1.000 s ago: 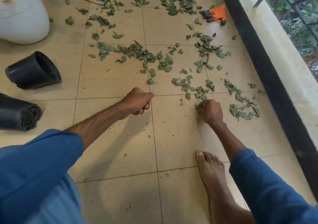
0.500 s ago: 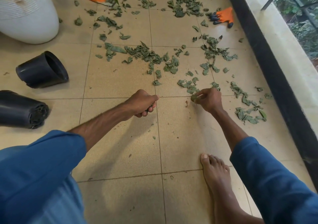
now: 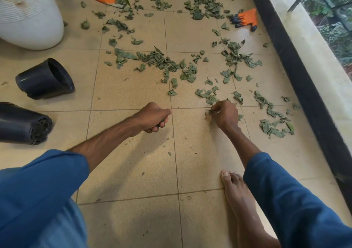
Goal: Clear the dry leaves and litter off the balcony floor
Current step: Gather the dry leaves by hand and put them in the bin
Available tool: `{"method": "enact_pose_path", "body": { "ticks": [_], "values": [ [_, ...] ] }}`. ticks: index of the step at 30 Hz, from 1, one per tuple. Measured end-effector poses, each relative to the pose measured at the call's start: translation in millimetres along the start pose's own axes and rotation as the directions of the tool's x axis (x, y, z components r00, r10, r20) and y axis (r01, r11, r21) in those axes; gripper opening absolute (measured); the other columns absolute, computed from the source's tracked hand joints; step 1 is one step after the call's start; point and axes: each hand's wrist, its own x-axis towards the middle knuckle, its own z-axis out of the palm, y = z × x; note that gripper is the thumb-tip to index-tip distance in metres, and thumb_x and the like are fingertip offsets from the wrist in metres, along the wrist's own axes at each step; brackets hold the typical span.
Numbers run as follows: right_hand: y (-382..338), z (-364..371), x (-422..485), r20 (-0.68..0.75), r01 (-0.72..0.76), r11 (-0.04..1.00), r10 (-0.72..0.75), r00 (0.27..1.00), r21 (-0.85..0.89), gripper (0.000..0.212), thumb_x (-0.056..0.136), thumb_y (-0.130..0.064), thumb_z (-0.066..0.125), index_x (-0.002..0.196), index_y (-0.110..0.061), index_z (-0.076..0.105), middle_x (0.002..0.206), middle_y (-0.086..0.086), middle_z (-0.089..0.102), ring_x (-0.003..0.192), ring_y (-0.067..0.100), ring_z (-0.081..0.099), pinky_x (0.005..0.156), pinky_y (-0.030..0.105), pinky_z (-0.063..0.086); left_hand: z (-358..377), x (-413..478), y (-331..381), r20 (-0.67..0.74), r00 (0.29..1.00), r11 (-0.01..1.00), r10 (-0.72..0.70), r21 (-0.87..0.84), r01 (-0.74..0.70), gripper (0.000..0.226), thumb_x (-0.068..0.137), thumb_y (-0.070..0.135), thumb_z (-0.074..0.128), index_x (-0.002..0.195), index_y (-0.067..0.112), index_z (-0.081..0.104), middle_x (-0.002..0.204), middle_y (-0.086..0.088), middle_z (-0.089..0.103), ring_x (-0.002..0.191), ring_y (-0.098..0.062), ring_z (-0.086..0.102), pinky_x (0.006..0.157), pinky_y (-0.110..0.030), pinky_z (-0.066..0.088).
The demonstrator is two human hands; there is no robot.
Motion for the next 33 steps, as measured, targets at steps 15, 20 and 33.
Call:
{"method": "enact_pose_path", "body": {
  "ticks": [15, 20, 33],
  "values": [
    [82, -77, 6, 0.097, -0.296, 0.934, 0.282, 0.955, 0.199, 0.024, 0.077, -0.007, 0.085, 0.1, -0.005, 0.078, 0.091, 0.007, 0.076, 0.075, 0.017, 0.07, 0.065, 0.026, 0.056, 14, 5, 10, 0.042, 0.999, 1.0, 0.003, 0.013, -0.004, 0.036, 0.104, 0.034, 0.053, 0.072, 0.018, 0.059, 0.058, 0.004, 0.054, 0.042, -0.009, 0.041, 0.049, -0.022, 0.029],
    [77, -70, 14, 0.216, -0.257, 0.964, 0.237, 0.947, 0.07, 0.027, 0.076, -0.003, 0.086, 0.101, -0.003, 0.078, 0.087, 0.015, 0.075, 0.07, 0.023, 0.073, 0.061, 0.028, 0.061, 18, 9, 11, 0.054, 0.999, 1.0, -0.005, 0.03, 0.004, 0.036, 0.103, 0.035, 0.054, 0.073, 0.017, 0.06, 0.058, 0.004, 0.054, 0.042, -0.01, 0.042, 0.048, -0.022, 0.03],
    [78, -56, -11, 0.08, -0.221, 0.959, 0.21, 0.974, 0.177, 0.017, 0.08, -0.008, 0.083, 0.097, -0.01, 0.081, 0.09, 0.006, 0.078, 0.072, 0.019, 0.07, 0.06, 0.025, 0.055, 19, 16, 10, 0.12, 0.991, 0.977, -0.052, -0.198, 0.076, 0.032, 0.104, 0.032, 0.055, 0.075, 0.019, 0.056, 0.062, 0.002, 0.053, 0.044, -0.01, 0.041, 0.041, -0.018, 0.025]
  ]
}}
